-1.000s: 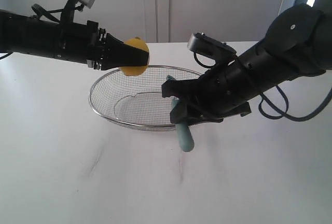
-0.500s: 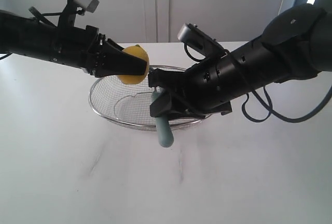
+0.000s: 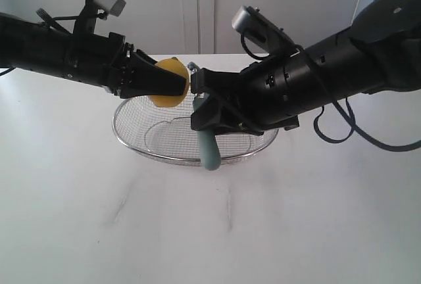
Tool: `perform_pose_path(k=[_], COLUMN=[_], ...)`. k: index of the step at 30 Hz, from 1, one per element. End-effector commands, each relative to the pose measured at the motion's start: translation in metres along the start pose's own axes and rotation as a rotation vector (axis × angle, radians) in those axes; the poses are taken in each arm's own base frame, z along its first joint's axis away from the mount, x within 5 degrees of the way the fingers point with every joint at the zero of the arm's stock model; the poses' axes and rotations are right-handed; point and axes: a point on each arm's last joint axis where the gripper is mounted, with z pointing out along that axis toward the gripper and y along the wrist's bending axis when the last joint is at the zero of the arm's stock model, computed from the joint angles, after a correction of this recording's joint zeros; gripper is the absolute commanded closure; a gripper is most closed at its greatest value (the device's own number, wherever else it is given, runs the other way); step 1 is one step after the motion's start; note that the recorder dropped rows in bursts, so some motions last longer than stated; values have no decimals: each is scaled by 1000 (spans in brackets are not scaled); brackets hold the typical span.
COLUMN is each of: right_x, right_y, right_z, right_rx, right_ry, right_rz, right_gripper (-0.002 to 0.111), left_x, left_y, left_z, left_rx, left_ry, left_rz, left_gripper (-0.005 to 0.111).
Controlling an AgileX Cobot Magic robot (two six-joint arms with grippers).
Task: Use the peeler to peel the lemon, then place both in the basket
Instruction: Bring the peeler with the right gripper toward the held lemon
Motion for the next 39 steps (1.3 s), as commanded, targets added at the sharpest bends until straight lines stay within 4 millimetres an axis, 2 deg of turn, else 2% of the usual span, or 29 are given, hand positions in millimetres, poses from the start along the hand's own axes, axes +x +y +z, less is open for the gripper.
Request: perform_pose_path(k=[1, 7, 11, 19, 31, 39], right_x=[-5, -6, -6, 1, 3, 4], right_y=[7, 16, 17, 2, -5, -10], right_z=[-9, -24, -27, -8, 4, 15], right_rx=[-3, -14, -4, 21, 17, -5], right_ry=[-67, -115, -116, -28, 7, 34], right_rz=[-17, -47, -68, -40, 4, 69], right_gripper=[108, 108, 108, 108, 108, 108], left_x=[-4, -4, -4, -4, -5, -5], left_y=[-7, -7, -7, -7, -4, -3], left_z=[-3, -3, -3, -3, -2, -2], left_rx=[29, 29, 29, 29, -5, -21], left_ry=[-22, -22, -22, -23, -27, -24], left_rz=[-8, -8, -8, 28, 459, 465], left_gripper=[107, 107, 107, 107, 107, 107])
